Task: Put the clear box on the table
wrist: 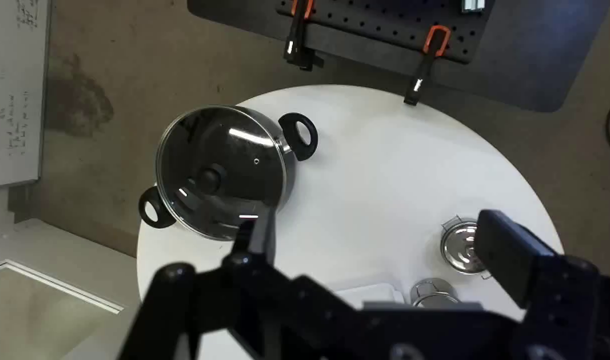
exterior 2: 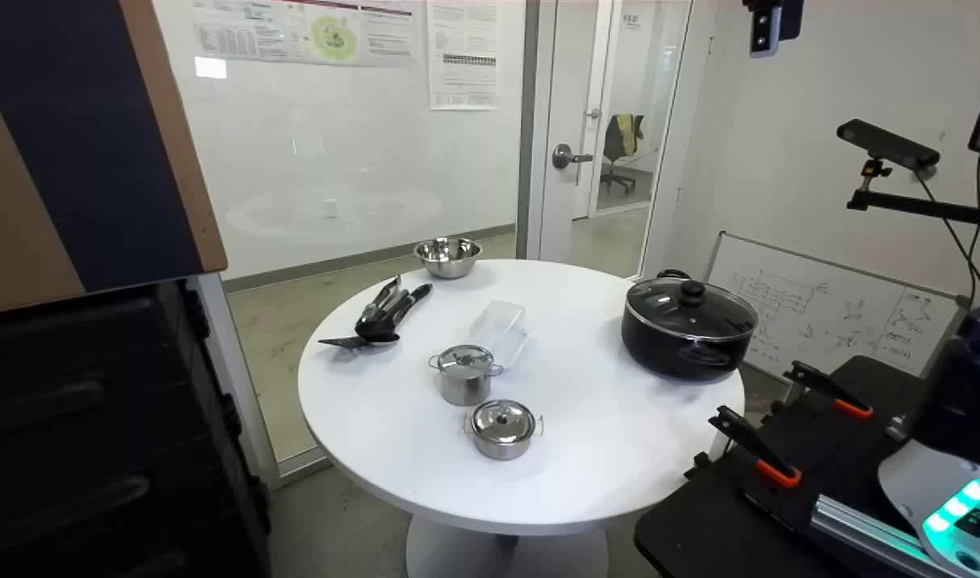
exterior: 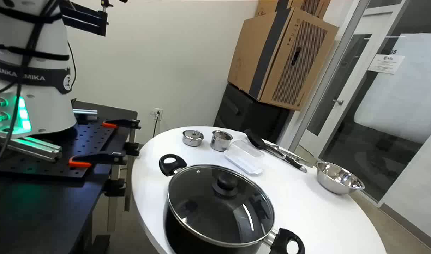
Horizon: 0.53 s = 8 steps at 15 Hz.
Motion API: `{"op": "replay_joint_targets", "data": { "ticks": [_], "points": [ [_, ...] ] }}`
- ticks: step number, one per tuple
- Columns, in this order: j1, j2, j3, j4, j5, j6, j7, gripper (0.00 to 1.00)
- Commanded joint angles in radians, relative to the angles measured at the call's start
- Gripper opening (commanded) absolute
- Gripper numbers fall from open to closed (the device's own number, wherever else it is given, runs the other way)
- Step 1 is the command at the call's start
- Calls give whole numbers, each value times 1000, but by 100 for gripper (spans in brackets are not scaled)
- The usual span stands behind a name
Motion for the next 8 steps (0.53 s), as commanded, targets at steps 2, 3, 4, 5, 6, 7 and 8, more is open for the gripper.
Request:
{"op": "replay_joint_targets", "data": {
  "ticks": [2, 3, 4, 5, 6, 7, 8],
  "points": [
    [16, 22, -16, 10, 2, 5, 46, 100],
    [5, 36, -15, 13, 16, 24, 84, 100],
    [-9, 65, -17, 23, 39, 45, 132, 100],
    [-19, 85, -22, 26, 62, 72, 175, 100],
    [-30, 114, -27, 28, 78, 125, 212, 100],
    [-40, 141, -30, 27, 91, 184, 244, 100],
    [-51, 176, -34, 32, 102, 244, 275, 100]
  ]
}}
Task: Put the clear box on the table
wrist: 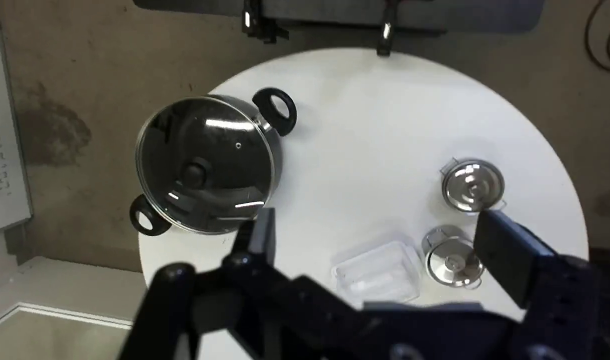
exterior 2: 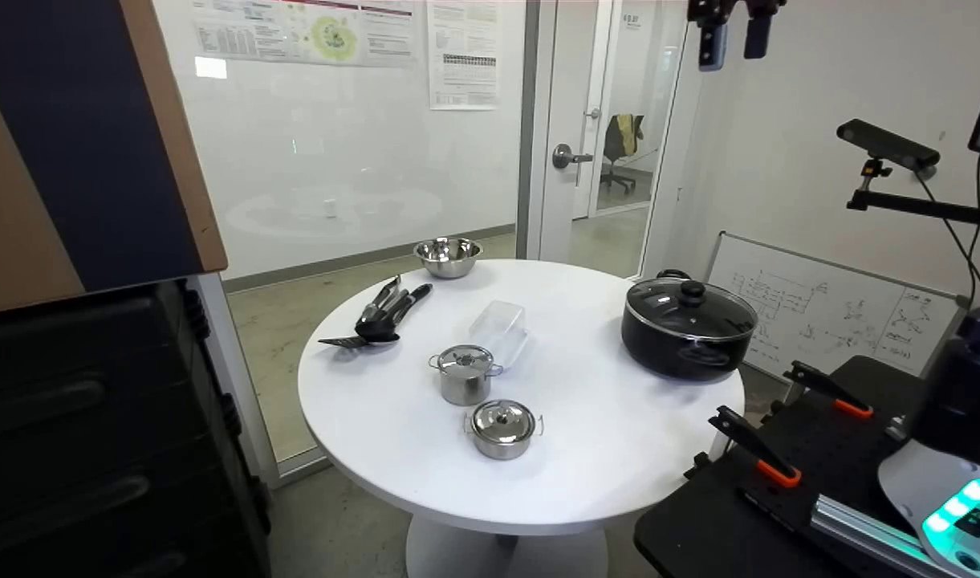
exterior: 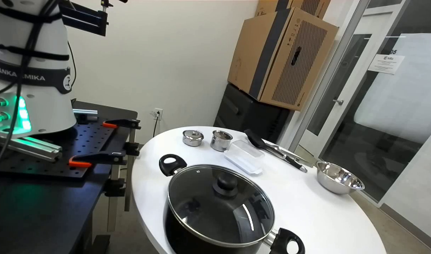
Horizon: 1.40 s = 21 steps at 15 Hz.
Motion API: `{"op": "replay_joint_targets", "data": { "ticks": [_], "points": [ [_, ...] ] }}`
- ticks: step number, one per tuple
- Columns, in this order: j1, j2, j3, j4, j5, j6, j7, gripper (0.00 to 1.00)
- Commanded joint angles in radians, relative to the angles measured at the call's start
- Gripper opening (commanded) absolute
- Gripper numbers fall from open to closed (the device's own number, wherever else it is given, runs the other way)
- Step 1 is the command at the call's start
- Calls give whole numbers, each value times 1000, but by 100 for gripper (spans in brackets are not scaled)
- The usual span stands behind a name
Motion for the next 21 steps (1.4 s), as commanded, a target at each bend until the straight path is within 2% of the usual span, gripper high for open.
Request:
{"op": "replay_joint_targets", "data": {
  "ticks": [1, 6, 12, 15, 19, 20, 21],
  "points": [
    [-40, 141, -17, 31, 51, 192, 127, 100],
    [-101, 346, -8, 58, 44, 498, 334, 100],
    [-129, 563, -16, 76, 5, 737, 650, 100],
    [-125, 659, -39, 94, -36, 800, 825, 100],
    [-96, 771, -89, 140, -99, 784, 1034, 100],
    [-86, 788, -101, 150, -105, 759, 1064, 100],
    [-79, 735, -109, 101, -73, 785, 977, 100]
  ]
}}
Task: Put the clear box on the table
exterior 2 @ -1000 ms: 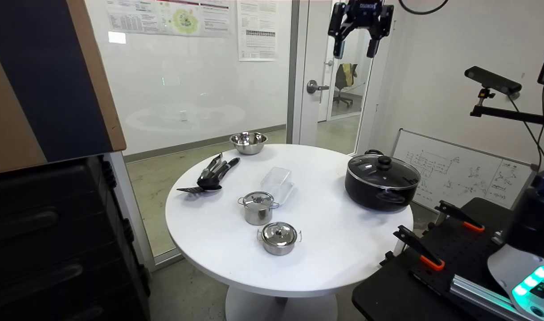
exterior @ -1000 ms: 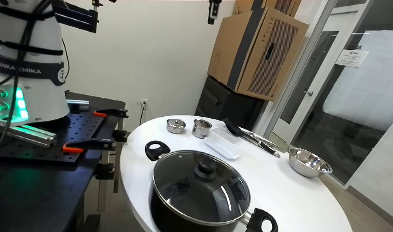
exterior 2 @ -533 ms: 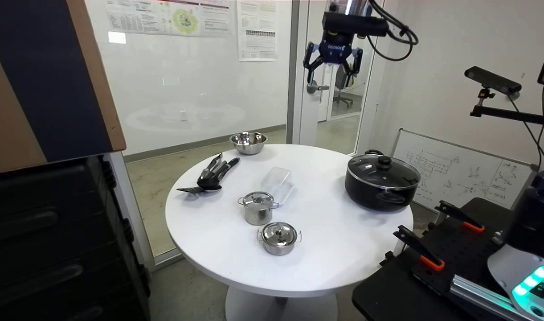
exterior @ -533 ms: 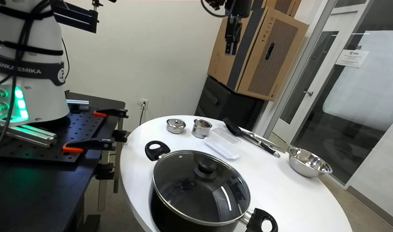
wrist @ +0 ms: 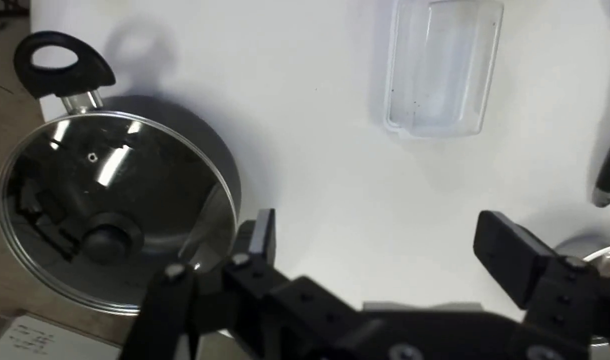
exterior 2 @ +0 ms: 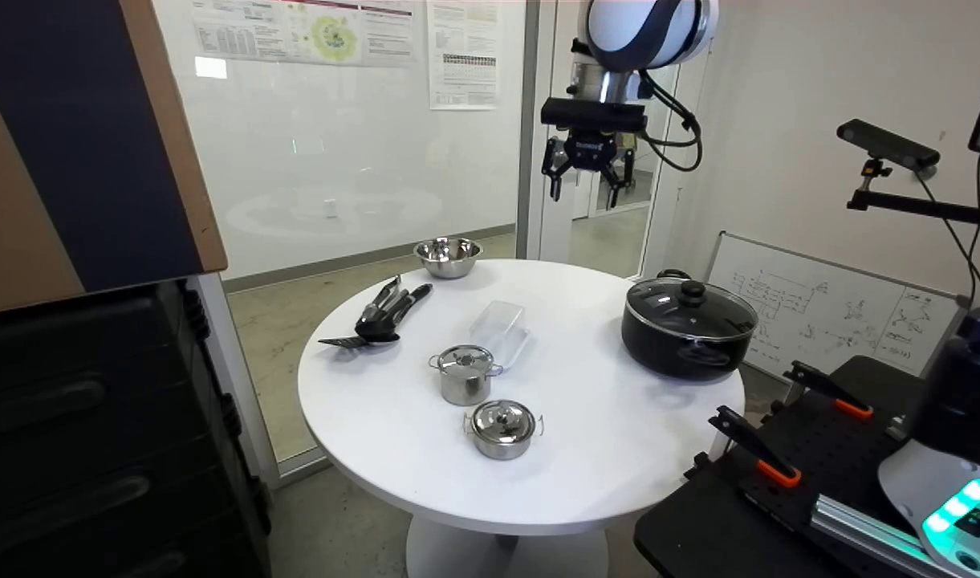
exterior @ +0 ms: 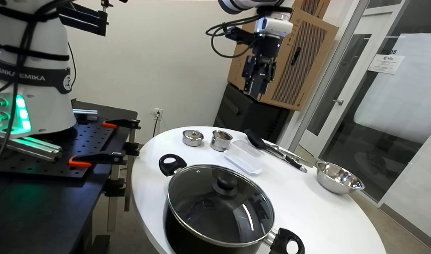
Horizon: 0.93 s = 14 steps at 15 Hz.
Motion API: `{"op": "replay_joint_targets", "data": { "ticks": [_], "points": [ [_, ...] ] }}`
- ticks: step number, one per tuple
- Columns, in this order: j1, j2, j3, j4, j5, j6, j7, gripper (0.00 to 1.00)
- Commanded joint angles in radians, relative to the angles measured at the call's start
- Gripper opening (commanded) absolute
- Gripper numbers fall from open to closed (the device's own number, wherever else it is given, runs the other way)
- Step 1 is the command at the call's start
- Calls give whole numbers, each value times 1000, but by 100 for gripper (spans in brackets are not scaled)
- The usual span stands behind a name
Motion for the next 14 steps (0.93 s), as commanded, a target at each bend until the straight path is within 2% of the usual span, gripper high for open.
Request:
{"op": "replay_joint_targets", "data": {
  "ticks": [1, 6, 7, 14],
  "points": [
    [42, 20, -46, 9, -2, -2, 20, 100],
    [50, 46, -54, 29, -6, -3, 45, 100],
    [56, 56, -60, 25, -44, 15, 65, 100],
    [114, 257, -92, 111, -76, 67, 13, 100]
  ]
}}
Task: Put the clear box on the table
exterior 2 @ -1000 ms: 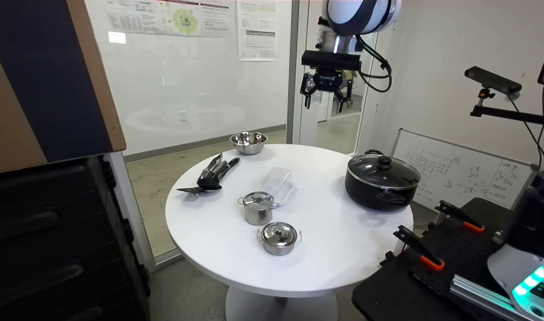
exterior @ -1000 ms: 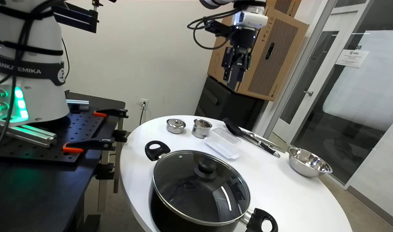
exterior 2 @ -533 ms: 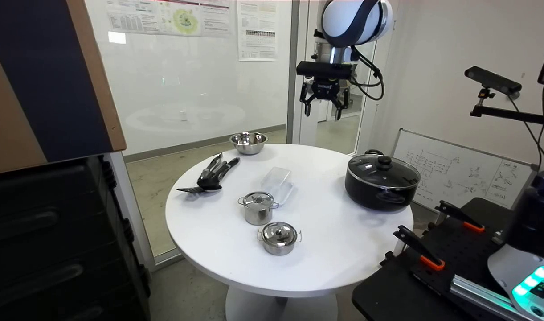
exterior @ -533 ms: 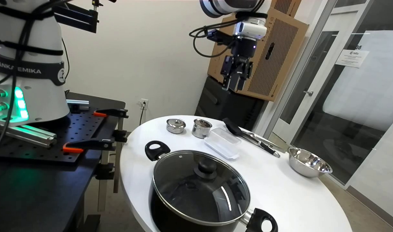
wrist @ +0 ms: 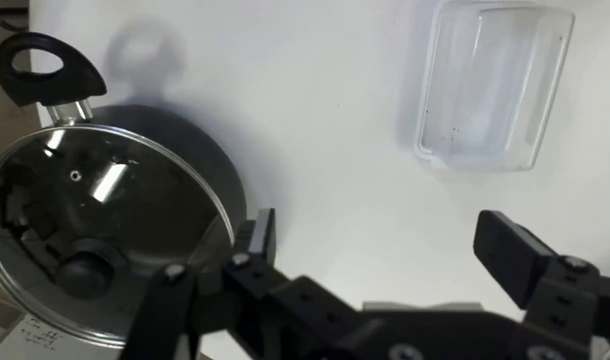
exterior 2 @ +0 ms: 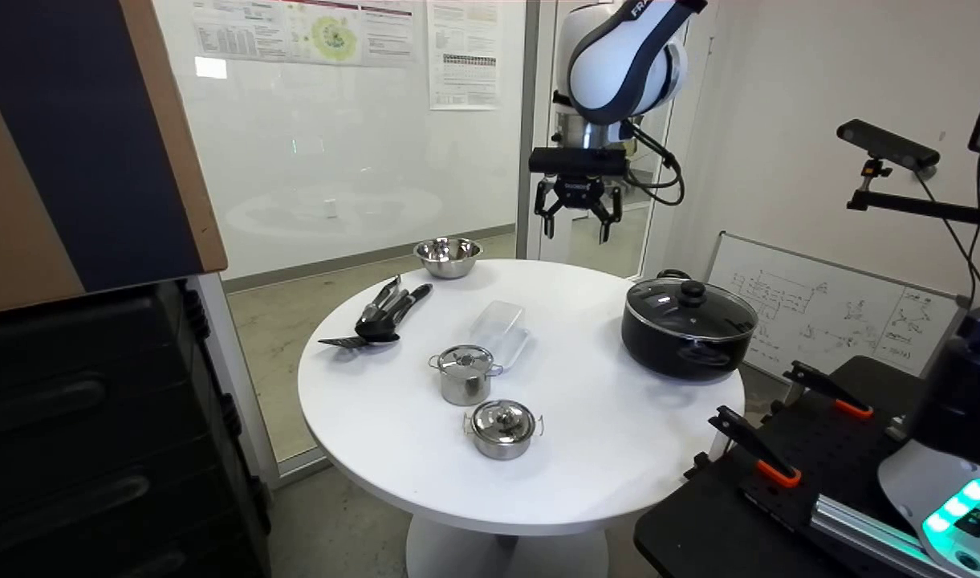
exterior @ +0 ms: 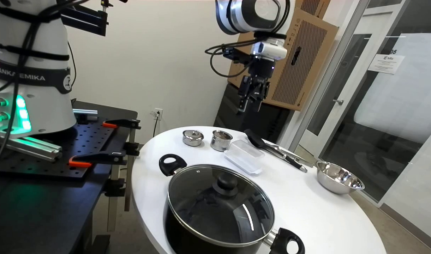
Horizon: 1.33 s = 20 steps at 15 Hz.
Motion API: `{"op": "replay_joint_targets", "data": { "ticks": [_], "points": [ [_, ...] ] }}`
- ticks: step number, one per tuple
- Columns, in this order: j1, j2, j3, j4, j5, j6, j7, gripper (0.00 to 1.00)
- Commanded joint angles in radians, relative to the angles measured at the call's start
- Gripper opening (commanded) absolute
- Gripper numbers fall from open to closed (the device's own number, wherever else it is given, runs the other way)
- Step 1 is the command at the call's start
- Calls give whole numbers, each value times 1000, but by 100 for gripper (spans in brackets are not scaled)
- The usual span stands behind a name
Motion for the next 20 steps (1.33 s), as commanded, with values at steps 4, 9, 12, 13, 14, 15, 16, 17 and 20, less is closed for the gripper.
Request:
{"op": "replay_joint_targets", "data": {
  "ticks": [4, 9, 12, 13, 14, 15, 16, 17, 20],
  "points": [
    [73, 213, -51, 131, 31, 122, -23, 100],
    [108, 339, -82, 261, 40, 155, -68, 100],
    [126, 316, -104, 233, 51, 152, -64, 100],
    [125, 330, -108, 252, 52, 152, -70, 100],
    [125, 339, -111, 263, 53, 152, -73, 100],
    [125, 343, -111, 268, 53, 152, -73, 100],
    [126, 345, -111, 271, 53, 152, -74, 100],
    [126, 345, -111, 271, 53, 152, -74, 100],
    [126, 345, -111, 272, 53, 151, -74, 100]
  ]
}}
